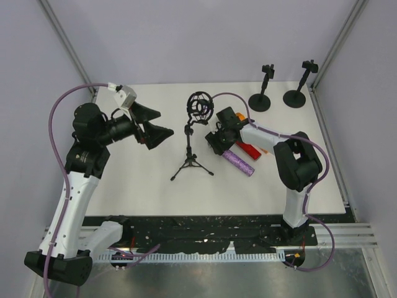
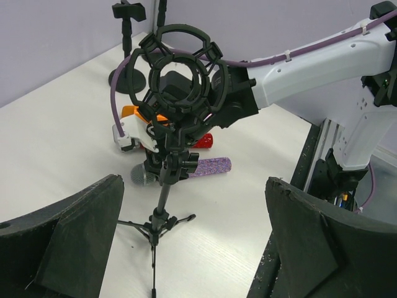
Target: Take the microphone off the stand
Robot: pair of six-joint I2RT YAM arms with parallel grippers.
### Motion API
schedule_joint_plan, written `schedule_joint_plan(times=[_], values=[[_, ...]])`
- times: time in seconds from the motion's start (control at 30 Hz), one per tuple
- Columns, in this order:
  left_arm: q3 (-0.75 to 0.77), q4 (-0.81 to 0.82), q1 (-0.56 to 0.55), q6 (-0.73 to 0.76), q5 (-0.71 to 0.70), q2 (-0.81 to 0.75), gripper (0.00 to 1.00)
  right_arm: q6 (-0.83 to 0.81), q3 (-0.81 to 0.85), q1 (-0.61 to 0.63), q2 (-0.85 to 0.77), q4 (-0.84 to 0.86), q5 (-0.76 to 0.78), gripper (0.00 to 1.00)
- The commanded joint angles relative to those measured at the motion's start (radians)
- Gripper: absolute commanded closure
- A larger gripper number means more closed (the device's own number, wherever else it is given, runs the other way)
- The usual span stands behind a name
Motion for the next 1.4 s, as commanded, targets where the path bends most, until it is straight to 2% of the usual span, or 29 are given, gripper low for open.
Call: schedule_joint_plan(times=[0.0,0.17,0.4,0.5,0.8,0.93,1.07,1.23,1.37], values=[[0.006,0.006,0.007,-0.010,0.020,-0.021,0.00,-0.017,0.041,0.011,-0.002,0.008,0.034,0.41],[0.003,0.006,0.007,-0.010,0.024,-0.026,0.00,-0.048,0.040,0.020,-0.036,0.022,0.097,0.40],[0.005,0.010,0.007,-0.014,0.027,-0.028,0.00,-0.080,0.054,0.022,-0.123,0.014,0.077,0.28],[0.003,0.009,0.009,-0.011,0.031,-0.031,0.00,-0.083,0.060,0.020,-0.182,-0.007,0.025,0.23],[-0.012,0.001,0.009,0.035,0.059,-0.043,0.00,-0.122,-0.008,0.007,-0.422,-0.009,-0.185,0.17],[-0.058,0.042,0.010,0.065,0.063,-0.051,0.00,-0.102,-0.098,-0.015,-0.566,0.081,-0.326,0.13],[-0.154,0.160,0.018,0.075,0.062,-0.055,0.00,-0.047,-0.228,-0.015,-0.665,0.241,-0.455,0.10],[-0.263,0.332,0.027,0.089,0.114,-0.041,0.00,0.044,-0.331,-0.015,-0.683,0.400,-0.535,0.10],[-0.303,0.374,0.027,0.129,0.186,0.000,0.01,0.134,-0.364,-0.012,-0.642,0.528,-0.568,0.10]])
